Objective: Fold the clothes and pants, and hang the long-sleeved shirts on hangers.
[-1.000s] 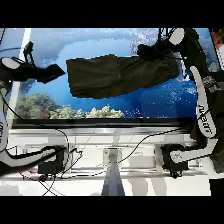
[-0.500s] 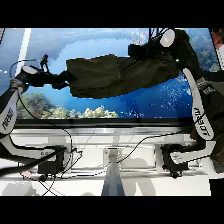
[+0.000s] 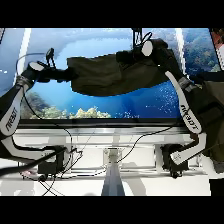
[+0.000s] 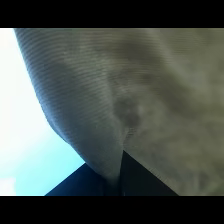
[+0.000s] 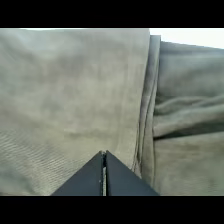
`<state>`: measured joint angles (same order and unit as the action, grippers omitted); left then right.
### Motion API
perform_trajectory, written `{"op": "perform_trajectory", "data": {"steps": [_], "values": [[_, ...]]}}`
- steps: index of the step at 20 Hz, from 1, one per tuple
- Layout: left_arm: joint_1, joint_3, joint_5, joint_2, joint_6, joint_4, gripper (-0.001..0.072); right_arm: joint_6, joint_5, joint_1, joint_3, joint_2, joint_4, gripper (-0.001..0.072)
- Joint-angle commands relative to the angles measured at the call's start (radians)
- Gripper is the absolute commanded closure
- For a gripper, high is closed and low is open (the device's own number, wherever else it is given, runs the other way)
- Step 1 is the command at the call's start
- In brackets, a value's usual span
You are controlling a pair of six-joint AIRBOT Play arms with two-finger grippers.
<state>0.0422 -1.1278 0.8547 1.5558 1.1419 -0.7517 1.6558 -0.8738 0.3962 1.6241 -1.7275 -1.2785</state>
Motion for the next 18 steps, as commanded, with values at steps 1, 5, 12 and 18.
{"op": "perform_trajectory", "data": {"steps": [1,5,12,18], "values": [[-0.003,-0.093,0.165,-0.107,-0.035,-0.134,0.0689,0.004,-0.001,0.017,0.000,-0.066,0.137,0.0686],[-0.003,-0.178,0.266,-0.303,-0.035,-0.208,0.0689,0.004,0.007,0.100,0.000,-0.110,0.206,0.0687],[-0.003,-0.181,0.140,-0.466,-0.006,-0.303,0.0689,-0.098,0.034,0.408,0.007,-0.140,0.349,0.0687],[-0.036,-0.180,0.138,-0.406,0.033,-0.156,0.0689,-0.156,-0.203,0.344,0.071,-0.087,0.005,0.0687]]}}
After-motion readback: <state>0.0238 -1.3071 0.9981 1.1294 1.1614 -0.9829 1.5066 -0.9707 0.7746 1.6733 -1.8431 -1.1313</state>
